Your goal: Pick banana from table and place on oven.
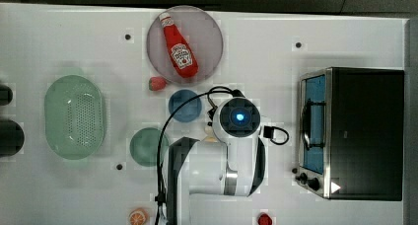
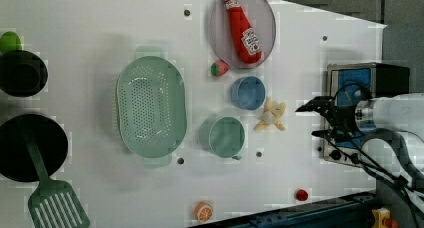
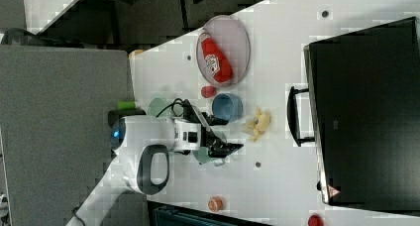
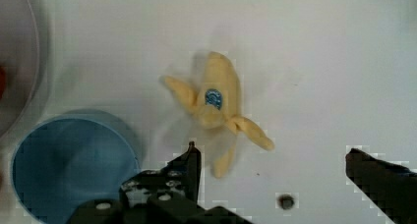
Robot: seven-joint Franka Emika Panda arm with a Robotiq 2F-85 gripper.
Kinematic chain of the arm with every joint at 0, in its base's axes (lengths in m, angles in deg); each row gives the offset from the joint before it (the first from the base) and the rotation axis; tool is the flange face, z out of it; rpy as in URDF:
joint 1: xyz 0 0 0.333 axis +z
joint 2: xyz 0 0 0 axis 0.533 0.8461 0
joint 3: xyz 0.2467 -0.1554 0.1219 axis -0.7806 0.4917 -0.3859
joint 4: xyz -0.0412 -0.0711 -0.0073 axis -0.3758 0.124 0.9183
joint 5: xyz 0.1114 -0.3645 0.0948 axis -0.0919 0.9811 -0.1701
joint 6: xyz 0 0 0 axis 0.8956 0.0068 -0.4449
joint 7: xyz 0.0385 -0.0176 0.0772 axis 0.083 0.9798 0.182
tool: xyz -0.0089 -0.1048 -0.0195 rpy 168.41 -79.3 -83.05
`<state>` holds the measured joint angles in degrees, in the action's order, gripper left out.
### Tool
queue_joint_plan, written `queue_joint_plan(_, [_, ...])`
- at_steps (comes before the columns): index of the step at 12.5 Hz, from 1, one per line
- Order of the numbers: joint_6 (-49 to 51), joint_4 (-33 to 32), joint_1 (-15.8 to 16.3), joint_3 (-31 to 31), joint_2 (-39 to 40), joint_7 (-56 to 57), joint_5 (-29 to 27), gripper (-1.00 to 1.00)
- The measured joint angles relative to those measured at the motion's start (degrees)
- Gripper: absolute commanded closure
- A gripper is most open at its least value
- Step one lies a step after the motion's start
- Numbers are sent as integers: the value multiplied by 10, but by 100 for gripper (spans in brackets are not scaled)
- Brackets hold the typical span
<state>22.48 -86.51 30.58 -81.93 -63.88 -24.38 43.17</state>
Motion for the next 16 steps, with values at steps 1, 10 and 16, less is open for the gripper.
queue_joint_plan(1, [-11, 1, -4, -10, 11, 0, -3, -100])
queue_joint_plan(10, [-151, 0, 6, -37, 139, -3, 1, -92])
queue_joint_plan(16, [-190, -30, 12, -45, 180, -2, 6, 50])
